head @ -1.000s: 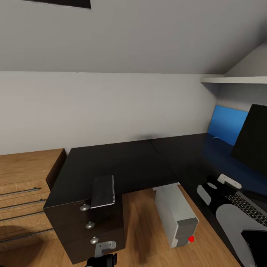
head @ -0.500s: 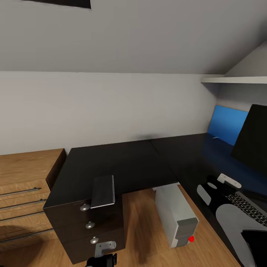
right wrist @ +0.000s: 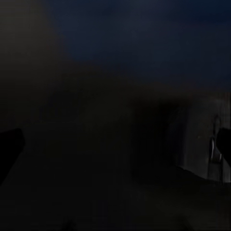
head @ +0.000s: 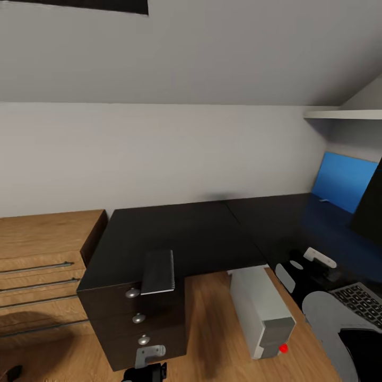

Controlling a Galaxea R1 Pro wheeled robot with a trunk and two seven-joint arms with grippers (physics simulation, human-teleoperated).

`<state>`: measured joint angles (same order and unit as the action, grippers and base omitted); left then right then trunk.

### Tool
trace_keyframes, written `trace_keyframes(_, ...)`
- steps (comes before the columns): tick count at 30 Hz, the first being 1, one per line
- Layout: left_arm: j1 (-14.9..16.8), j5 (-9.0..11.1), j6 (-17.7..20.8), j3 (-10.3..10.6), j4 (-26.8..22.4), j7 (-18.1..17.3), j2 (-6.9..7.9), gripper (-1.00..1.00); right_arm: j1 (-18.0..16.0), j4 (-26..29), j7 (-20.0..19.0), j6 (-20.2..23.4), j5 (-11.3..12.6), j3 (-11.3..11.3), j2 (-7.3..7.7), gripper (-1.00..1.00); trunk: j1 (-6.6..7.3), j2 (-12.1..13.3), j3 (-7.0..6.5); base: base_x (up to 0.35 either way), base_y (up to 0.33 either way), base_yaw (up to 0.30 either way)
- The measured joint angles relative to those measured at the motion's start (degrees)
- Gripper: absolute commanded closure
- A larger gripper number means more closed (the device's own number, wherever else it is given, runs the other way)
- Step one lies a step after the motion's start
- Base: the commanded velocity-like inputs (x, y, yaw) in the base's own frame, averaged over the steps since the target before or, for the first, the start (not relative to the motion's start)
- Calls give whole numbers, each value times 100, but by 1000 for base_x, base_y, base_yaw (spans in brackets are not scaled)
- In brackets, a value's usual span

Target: In the bedroom, organize the workspace by keeping the computer under the desk, ensuring the monitor is on the desk, placing the keyboard on the desk next to the monitor, placing the mouse on the desk next to the keyboard, moving the folder from the swivel chair onto the desk next to the mouse, stacking the notebook on top of the folder with the pen on top of the notebook, and positioning the swivel chair next to the desk.

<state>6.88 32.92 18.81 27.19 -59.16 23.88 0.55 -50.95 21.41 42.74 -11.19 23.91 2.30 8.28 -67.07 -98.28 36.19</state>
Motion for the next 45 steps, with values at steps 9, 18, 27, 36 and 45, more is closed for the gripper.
trace_keyframes(9,0,-8,-1,0,9,10,0,-100,0,12,-12,-7,7,5,-29,-100,0,0,0,0,0,272)
trace_keyframes(18,1,-2,-3,1,69,5,0,-100,61,392,7,16,-13,16,-220,-100,197,360,-143,0,0,222)
trace_keyframes(27,2,2,-3,4,104,20,-7,-100,807,1599,-16,84,-456,157,-240,-100,395,721,-302,0,0,15)
trace_keyframes(36,2,3,-3,4,107,14,-8,-100,1319,2633,-2,605,-518,359,-248,-100,593,1082,-463,0,0,0)
trace_keyframes(45,0,0,-2,0,106,38,0,-100,1332,2649,2,602,-517,370,-257,-100,593,1083,-454,0,0,88)
